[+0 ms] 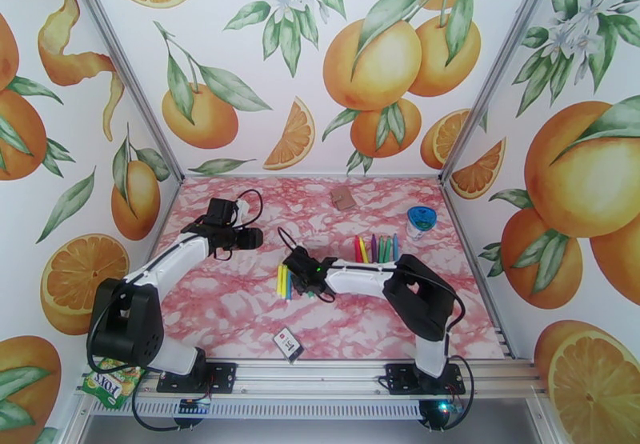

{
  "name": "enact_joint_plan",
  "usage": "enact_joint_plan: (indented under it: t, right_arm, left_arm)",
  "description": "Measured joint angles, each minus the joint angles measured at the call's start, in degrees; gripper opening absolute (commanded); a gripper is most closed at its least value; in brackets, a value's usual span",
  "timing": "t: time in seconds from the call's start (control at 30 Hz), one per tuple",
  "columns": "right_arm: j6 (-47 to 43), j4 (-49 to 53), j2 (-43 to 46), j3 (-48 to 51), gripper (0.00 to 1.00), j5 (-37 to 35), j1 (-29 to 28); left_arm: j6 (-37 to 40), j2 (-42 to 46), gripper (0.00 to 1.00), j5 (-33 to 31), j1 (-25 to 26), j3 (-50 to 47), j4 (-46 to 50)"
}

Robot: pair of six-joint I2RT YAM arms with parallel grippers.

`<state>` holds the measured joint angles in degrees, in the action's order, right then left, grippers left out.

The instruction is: Open the pen caps

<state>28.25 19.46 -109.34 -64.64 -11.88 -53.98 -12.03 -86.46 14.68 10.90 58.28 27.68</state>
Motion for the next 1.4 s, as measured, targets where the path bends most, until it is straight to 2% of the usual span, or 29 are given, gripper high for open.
enact_joint_plan:
  t: [0.27,0.47,0.7,0.97,1.2,1.4]
  right_arm:
    - [-0.2,-3.08,4.04,5.31,0.16,0.0,2.58]
    - [-0.44,-8.81,10.93,11.13,0.15,2.56,5.49]
    - [-2.03,-17.07,18.78,16.37,0.14,6.36,6.86]
    - [-4.13,-22.6,22.29,17.94,0.14,8.72,6.86]
    - [-5.86,-24.46,24.5,17.94,0.14,9.99,6.86]
    - [-7.34,-24.72,26.12,17.92,0.14,10.73,6.86]
  left_arm:
    - [-0.02,1.11,0.62,4.17,-0.02,-0.02,-0.5]
    - [-1.07,1.25,0.63,8.98,-0.02,-0.11,-2.27]
    - [-4.11,1.27,0.63,17.99,-0.02,-0.57,-7.96]
    - [-7.58,1.27,0.64,27.39,0.57,-0.94,-14.84]
    - [-9.05,0.9,0.64,33.38,4.07,-1.29,-18.97]
    - [-9.01,-0.92,0.63,35.04,7.41,-1.07,-19.43]
